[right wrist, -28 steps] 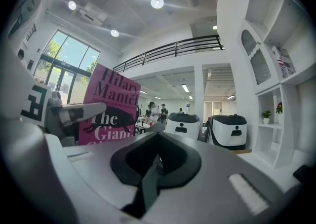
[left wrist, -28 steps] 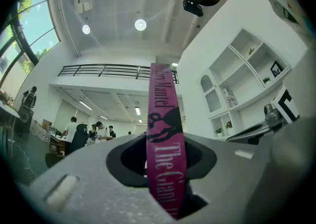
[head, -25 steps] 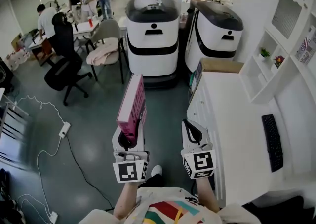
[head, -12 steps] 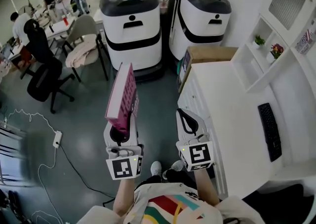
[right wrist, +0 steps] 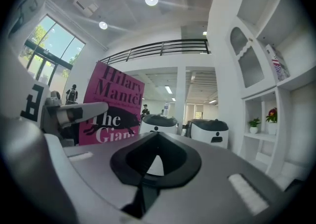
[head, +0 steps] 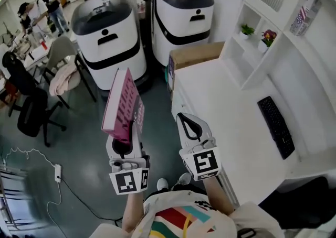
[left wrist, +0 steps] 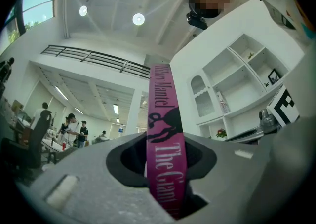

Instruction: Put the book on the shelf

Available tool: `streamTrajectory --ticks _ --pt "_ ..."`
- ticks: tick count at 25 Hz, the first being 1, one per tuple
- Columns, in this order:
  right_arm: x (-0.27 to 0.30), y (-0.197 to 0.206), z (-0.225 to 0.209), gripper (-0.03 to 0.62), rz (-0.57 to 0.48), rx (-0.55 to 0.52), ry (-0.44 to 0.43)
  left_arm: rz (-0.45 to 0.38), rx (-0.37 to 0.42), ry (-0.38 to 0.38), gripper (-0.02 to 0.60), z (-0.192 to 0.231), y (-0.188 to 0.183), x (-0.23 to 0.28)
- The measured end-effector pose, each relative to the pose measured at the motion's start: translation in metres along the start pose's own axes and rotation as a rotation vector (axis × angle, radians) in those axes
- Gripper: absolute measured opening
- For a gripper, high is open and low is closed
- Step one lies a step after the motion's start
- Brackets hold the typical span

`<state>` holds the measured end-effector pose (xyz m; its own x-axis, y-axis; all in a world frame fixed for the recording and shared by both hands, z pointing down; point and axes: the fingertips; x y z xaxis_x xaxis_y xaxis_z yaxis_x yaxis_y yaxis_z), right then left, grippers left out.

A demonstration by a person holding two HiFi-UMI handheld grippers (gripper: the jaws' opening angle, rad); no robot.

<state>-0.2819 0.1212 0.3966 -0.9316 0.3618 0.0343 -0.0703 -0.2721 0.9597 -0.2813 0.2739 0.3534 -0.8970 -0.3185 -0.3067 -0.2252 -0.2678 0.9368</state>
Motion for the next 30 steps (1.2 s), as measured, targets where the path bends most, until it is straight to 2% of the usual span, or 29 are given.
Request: streamTrajectory --ticks 4,8,13,20,24,30 --pt "-0.031 0.021 -0.07 0.0 0.014 -0.015 0.12 0.014 -0.061 0.091 0.137 -0.06 0.035 0.034" --pt "-0.082 0.045 -0.126 0.0 0.042 -0.008 0.273 0.036 -0.123 0.224 0.137 -0.125 0.061 0.057" --pt "-0.152 0.077 -0.188 0.0 0.099 0.026 0.482 0.063 -0.166 0.405 0.137 -0.21 0.079 0.075" --pt "-0.221 0.085 -0.233 0.0 0.146 0.017 0.693 0.108 -0.232 0.624 0.138 -0.307 0.095 0.096" --pt "-0.262 0.087 -0.253 0.0 0.177 0.006 0.842 0.129 -0.282 0.752 0.138 -0.356 0.103 0.104" --pt "-0.315 0.084 -0.272 0.0 0.226 -0.02 1.058 0.202 -0.421 0.895 0.138 -0.412 0.106 0.12"
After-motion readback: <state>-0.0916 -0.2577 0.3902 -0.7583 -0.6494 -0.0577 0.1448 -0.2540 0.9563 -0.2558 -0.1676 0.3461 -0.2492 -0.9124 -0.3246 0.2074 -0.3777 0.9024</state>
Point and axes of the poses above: the fingertips, and each gripper's own axes: x forward along the fingers, z to its left, y out of its underside, and after that the axes turned 9 degrees about -x, right-handed
